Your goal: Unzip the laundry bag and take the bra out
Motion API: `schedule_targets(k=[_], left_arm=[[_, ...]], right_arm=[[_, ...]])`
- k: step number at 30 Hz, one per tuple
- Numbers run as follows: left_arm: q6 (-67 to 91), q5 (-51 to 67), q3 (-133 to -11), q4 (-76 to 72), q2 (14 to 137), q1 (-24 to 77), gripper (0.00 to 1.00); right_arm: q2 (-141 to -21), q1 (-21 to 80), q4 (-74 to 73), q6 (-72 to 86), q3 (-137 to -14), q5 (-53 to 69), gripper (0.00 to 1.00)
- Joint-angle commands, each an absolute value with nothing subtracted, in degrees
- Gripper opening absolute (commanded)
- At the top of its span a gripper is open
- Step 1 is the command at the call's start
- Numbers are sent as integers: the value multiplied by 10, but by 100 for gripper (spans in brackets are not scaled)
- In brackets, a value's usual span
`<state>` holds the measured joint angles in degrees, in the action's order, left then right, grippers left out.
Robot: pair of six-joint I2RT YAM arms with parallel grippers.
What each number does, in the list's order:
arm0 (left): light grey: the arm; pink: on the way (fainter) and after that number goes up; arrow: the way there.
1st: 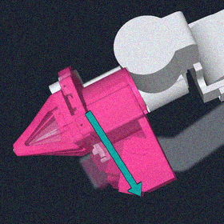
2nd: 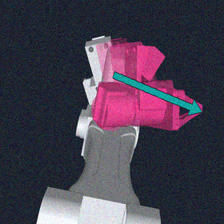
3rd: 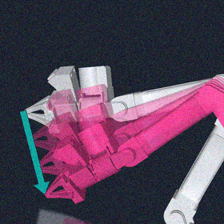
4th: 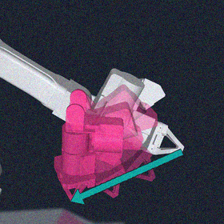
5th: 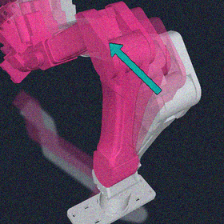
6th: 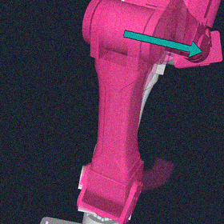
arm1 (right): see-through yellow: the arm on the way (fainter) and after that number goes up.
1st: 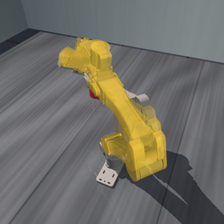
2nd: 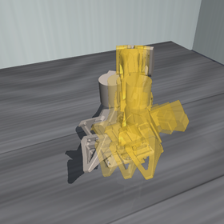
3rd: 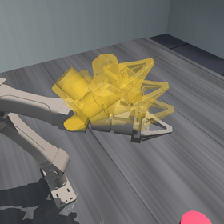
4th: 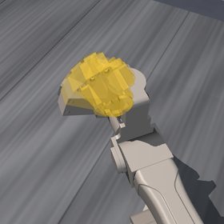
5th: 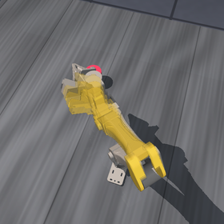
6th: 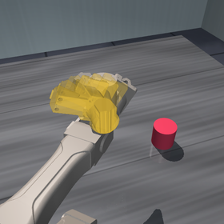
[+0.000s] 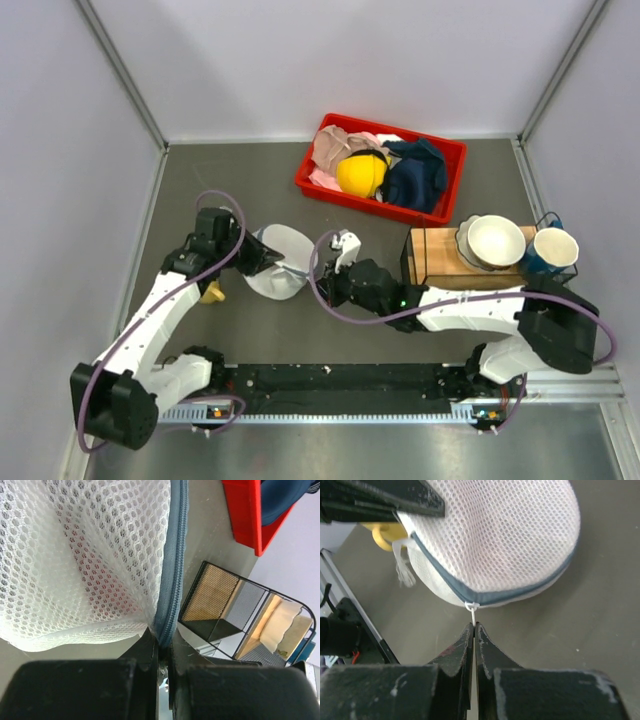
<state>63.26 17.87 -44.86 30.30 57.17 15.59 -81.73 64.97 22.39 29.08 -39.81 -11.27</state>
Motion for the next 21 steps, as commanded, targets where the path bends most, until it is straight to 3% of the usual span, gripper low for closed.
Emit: schedule_targets(k=[1, 9, 13, 14, 15, 16, 21], left_arm=[[563, 165, -510, 287, 624, 117, 0], [488, 228, -622, 290, 778, 109, 2], [472, 235, -646, 313, 774, 109, 28], [467, 230, -645, 313, 763, 109, 47], [461, 228, -647, 315, 754, 109, 55], [458, 219, -649, 321, 734, 109, 58], [441, 205, -636, 336, 698, 109, 57]], right_arm=[[-748, 653, 176, 259, -367, -112, 0], [-788, 708, 144, 240, -472, -116, 0], [-805, 708, 135, 258, -495, -128, 0], [-808, 708, 129, 259, -498, -131, 0], [-809, 707, 131, 261, -499, -134, 0], [-810, 706, 133, 263, -500, -135, 0], [-807, 674, 127, 286, -485, -116, 0]])
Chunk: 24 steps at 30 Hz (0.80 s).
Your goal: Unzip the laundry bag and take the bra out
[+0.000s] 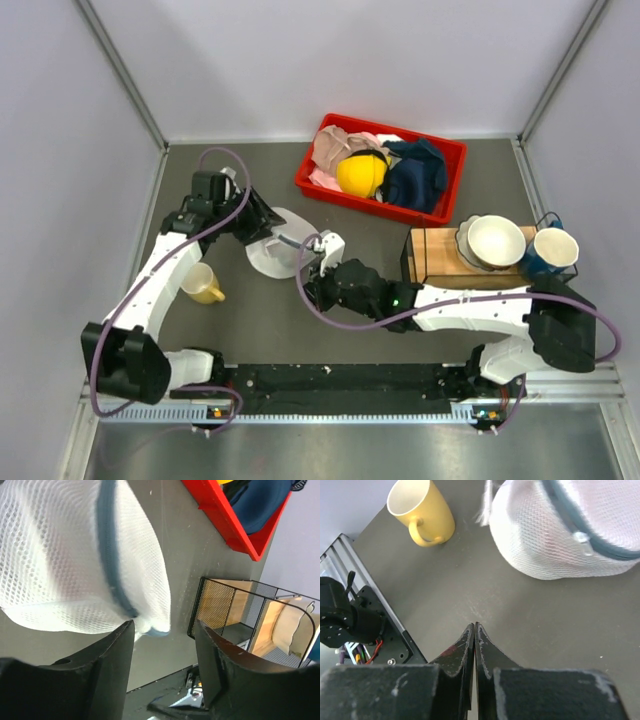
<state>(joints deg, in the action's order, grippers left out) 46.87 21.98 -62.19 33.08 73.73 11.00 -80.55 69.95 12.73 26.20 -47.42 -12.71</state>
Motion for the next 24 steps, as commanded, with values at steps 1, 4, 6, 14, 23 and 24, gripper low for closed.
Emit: schedule_targets(k=[1, 4, 6, 14, 23, 24], left_arm=[[439, 203, -635, 342, 694, 109, 59], [430, 213, -637, 370, 684, 109, 77], [428, 209, -632, 380, 668, 109, 82], [478, 136, -585, 470, 540, 109, 92], [545, 120, -466, 500, 419, 110, 91], [554, 133, -452, 471, 417, 110, 91]], right_arm=[[-804, 651, 126, 293, -485, -100, 0], [-798, 625, 82, 277, -498, -70, 2], [-783, 616, 69, 258, -504, -72, 17], [-770, 603, 12, 214, -526, -63, 53], [-788, 589, 6, 216, -542, -46, 63], [-789, 589, 10, 215, -544, -39, 63]])
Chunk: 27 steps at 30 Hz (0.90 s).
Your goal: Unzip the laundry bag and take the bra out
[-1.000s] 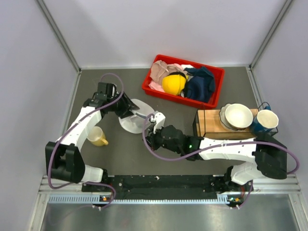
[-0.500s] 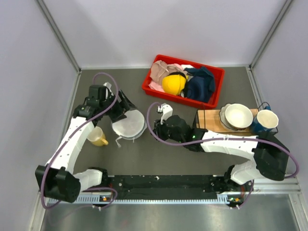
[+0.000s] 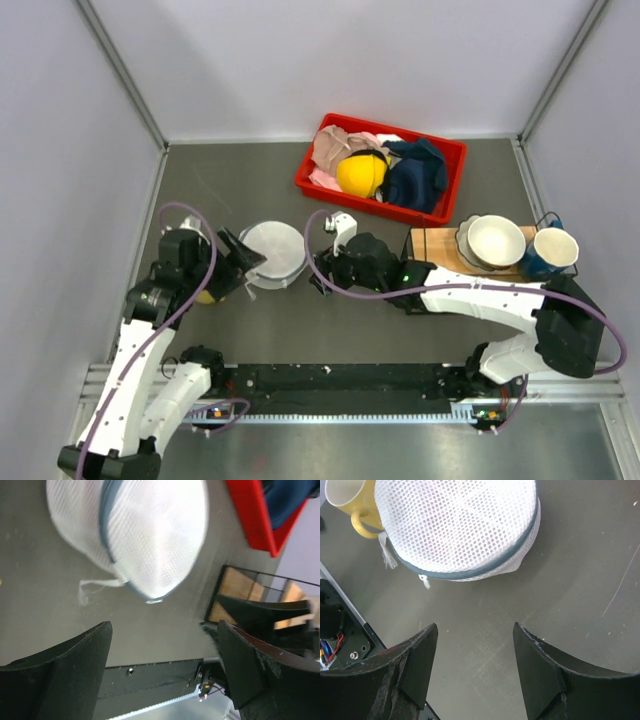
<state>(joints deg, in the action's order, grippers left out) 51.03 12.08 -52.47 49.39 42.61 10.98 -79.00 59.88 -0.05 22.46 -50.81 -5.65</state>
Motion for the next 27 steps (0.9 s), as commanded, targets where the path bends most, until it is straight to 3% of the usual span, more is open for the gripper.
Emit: schedule_targets(k=[1, 10, 17, 19, 20, 21, 23, 24, 27], left_arm=[[564, 146, -437, 455, 417, 110, 92], [650, 134, -357, 317, 420, 126, 91], [651, 128, -369, 249, 481, 132, 83], [637, 122, -373, 234, 511, 133, 75], [629, 116, -383, 232, 521, 133, 62], [619, 112, -391, 235, 543, 133, 34], [596, 112, -423, 247, 562, 133, 9], [591, 114, -434, 260, 576, 133, 2], [584, 128, -452, 265, 588, 132, 0]], right_arm=[[-789, 589, 10, 213, -546, -36, 64], [-777, 590, 2, 208, -537, -19, 66], [-774, 589, 1, 209, -531, -4, 67], [-786, 589, 1, 214, -536, -3, 67], [-794, 589, 1, 221, -544, 16, 67], [-805, 590, 1, 229, -548, 21, 68], [-837, 589, 3, 267, -555, 32, 68], [-845, 590, 28, 281, -555, 47, 68], [-871, 590, 113, 331, -540, 82, 67]])
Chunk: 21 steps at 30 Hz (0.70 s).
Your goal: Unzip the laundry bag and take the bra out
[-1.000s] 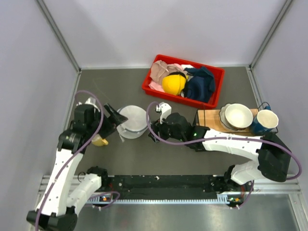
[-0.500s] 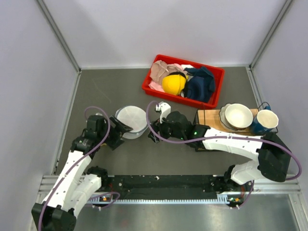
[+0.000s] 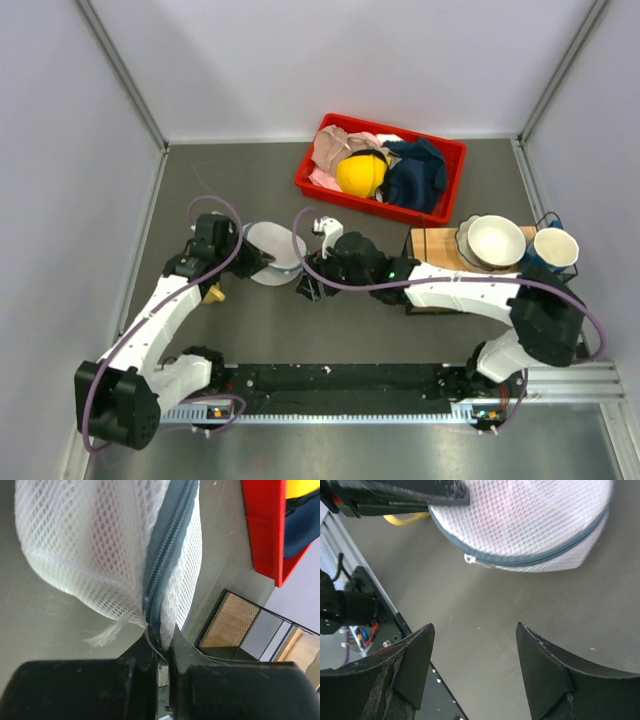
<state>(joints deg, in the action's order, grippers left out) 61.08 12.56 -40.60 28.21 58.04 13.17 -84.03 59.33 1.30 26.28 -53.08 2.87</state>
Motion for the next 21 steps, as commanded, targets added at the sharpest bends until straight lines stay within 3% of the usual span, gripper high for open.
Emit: schedule_targets(k=[1, 21], left_arm=[[583, 131, -453, 263, 590, 133, 0], [587, 150, -452, 259, 595, 132, 0]], right_arm=[[-879, 589, 139, 344, -536, 84, 67], [-990, 589, 208, 406, -599, 27, 57]])
